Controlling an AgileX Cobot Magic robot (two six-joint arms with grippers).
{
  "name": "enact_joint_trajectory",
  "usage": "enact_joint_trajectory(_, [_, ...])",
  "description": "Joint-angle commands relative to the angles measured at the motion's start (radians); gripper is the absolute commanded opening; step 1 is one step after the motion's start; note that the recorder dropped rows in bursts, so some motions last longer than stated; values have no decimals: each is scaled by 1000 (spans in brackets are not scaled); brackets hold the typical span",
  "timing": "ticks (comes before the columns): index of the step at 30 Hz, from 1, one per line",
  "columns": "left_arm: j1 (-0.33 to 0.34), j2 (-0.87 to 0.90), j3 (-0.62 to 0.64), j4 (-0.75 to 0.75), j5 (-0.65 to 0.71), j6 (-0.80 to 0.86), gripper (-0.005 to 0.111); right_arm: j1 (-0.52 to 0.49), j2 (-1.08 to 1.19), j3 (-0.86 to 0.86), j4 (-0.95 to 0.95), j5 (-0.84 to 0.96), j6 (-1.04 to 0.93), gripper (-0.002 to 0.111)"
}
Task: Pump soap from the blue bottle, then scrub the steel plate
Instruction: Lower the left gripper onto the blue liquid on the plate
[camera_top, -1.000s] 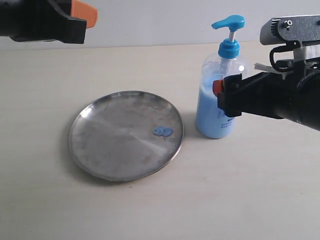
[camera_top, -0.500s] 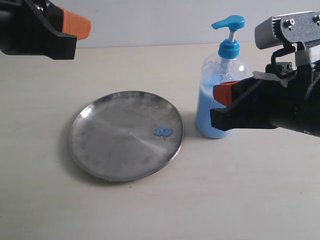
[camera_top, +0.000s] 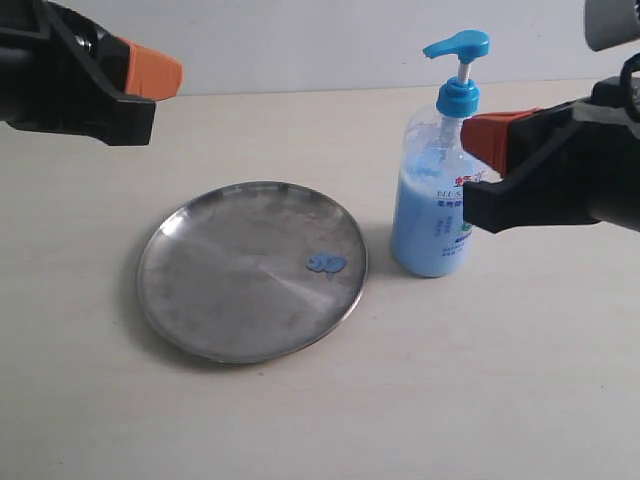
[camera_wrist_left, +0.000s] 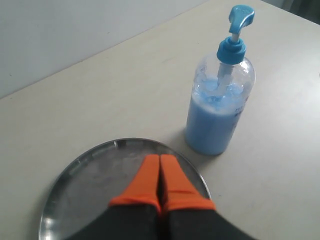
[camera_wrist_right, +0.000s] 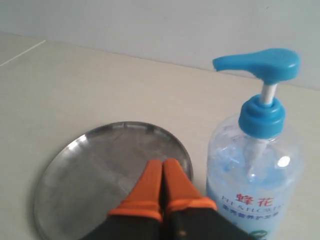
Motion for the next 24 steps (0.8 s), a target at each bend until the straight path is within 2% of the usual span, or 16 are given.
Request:
enact_joint_trajectory(1, [4,13,5,0,-5,4,0,0,-39,3,-5,-78,-32,0])
enact_joint_trajectory(4, [4,51,5,-41,-3,32,0,0,-49,3,-6,-135,-34,0])
enact_joint_trajectory(9, [4,153,5,-212,-1,181,0,0,-49,3,-23,-148,-34,0])
enact_joint_trajectory(19, [4,321,5,-579,42,553,0,0,-49,9,-59,-134,-53,0])
enact_joint_trajectory(24, [4,401,-35,-626,101,611,0,0,-49,32,-79,-155,-53,0])
